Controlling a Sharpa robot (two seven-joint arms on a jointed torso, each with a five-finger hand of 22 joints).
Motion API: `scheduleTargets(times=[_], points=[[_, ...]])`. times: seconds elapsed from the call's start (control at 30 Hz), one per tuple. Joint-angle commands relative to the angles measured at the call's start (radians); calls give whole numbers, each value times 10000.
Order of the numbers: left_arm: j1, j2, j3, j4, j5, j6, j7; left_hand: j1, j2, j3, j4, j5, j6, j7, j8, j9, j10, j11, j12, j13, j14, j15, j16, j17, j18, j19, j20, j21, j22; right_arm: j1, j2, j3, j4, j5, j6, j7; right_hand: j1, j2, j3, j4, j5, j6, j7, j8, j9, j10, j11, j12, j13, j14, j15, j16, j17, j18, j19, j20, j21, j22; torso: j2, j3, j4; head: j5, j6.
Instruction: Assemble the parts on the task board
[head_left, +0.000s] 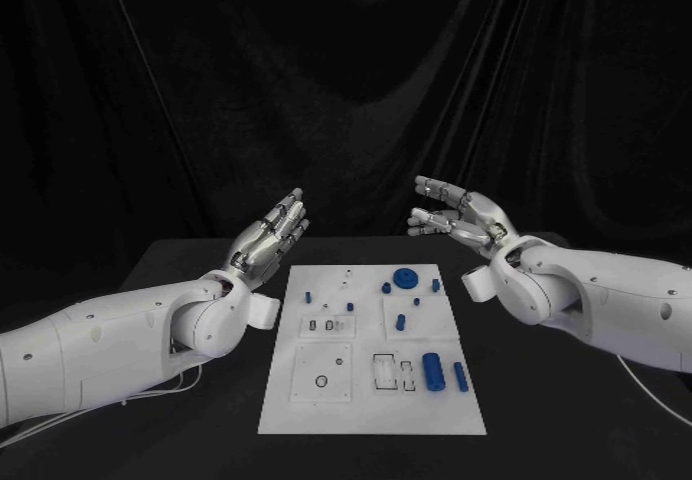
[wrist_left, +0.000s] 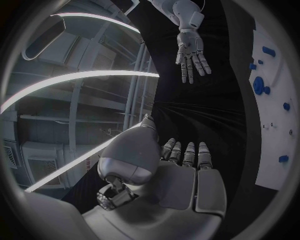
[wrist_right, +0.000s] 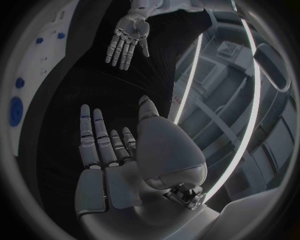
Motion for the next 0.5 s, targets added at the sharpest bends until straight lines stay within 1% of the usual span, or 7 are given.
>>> scheduleTargets(times=[0.03, 0.07, 0.13, 0.17, 0.2, 0.3, 0.5], points=[[-8, -143, 15, 128, -452, 103, 655, 201, -19, 76, 12, 87, 59, 82, 54, 21, 1, 109, -34, -11, 14, -353, -36, -15, 166, -1, 156, -58, -16, 314, 77, 13, -245, -4579, 285, -1438, 358, -52, 272, -296, -45, 1718, 154, 447, 191, 1913, 253, 1025, 155, 1081, -341, 96, 88, 138, 1105, -316, 23, -79, 18, 2, -11, 10, -217], [-5, -186, 15, 152, -457, 148, 686, 216, -27, 71, 14, 76, 64, 91, 55, 21, 1, 122, -34, -11, 14, -330, -36, -15, 165, -1, 183, -58, -16, 404, 100, 13, -293, -5174, 315, -1612, 540, -43, 364, -431, 156, 2640, 121, 756, 314, 2301, 306, 1118, 168, 1495, -513, 220, 144, 139, 1467, -486, 139, -37, 24, 3, -12, 15, -256], [7, -281, 16, 215, -465, 242, 756, 152, -44, -24, 34, -323, 55, 130, 50, 18, 1, 179, -34, -11, 14, -190, -36, -15, 164, -1, 382, -58, -16, 608, 157, 13, -365, -6627, 361, -1976, 591, -144, 384, -543, 3, 3514, 99, 856, 357, 2992, 189, 961, 102, 2734, -1038, 487, 346, 85, 2605, -985, 504, 106, 43, 1, -7, 15, -333], [13, -326, 16, 252, -468, 268, 787, 76, -29, -69, 36, -471, 61, 137, 50, 19, 1, 190, -34, -11, 14, -128, -36, -15, 164, -1, 473, -58, -16, 697, 179, 13, -380, -7336, 380, -2141, 657, -138, 436, -607, -104, 3794, 185, 848, 358, 3337, 154, 848, 112, 3111, -1112, 490, 420, 90, 2905, -1136, 555, 127, 50, -5, 0, 10, -378], [24, -384, 16, 304, -471, 292, 819, 54, -22, -82, 37, -497, 57, 142, 49, 18, 1, 198, -34, -11, 14, -102, -36, -15, 165, -1, 518, -58, -16, 800, 206, 13, -379, -8265, 404, -2354, 709, -161, 466, -657, -287, 4035, 235, 862, 366, 3569, 84, 758, 110, 3447, -1229, 558, 503, 97, 3184, -1254, 656, 176, 58, -11, 6, 3, -410], [71, -530, 17, 461, -475, 345, 852, 54, -10, -90, 28, -449, 46, 213, 46, 16, 1, 264, -34, -11, 14, -14, -36, -15, 165, -1, 698, -58, -16, 1045, 262, 14, -284, -10772, 463, -2932, 854, -261, 749, -764, -1322, 4237, -51, 658, 293, 4197, -199, 413, 110, 4718, -1659, 1043, 918, 123, 4198, -1674, 1203, 464, 149, -48, 34, 9, -474], [212, -717, 17, 763, -478, 491, 868, 41, 0, -91, 26, -401, 1, 335, 39, 10, 1, 356, -34, -11, 14, 323, -36, -15, 160, -1, 1072, -58, -16, 1281, 319, 15, 52, -13918, 885, -4042, 524, -867, 1497, -562, -1324, 5097, -254, 414, 330, 5419, -645, -556, 120, 6109, -2224, 2686, 2238, 100, 5392, -2203, 2396, 1261, 364, -91, 105, 3, -493]])
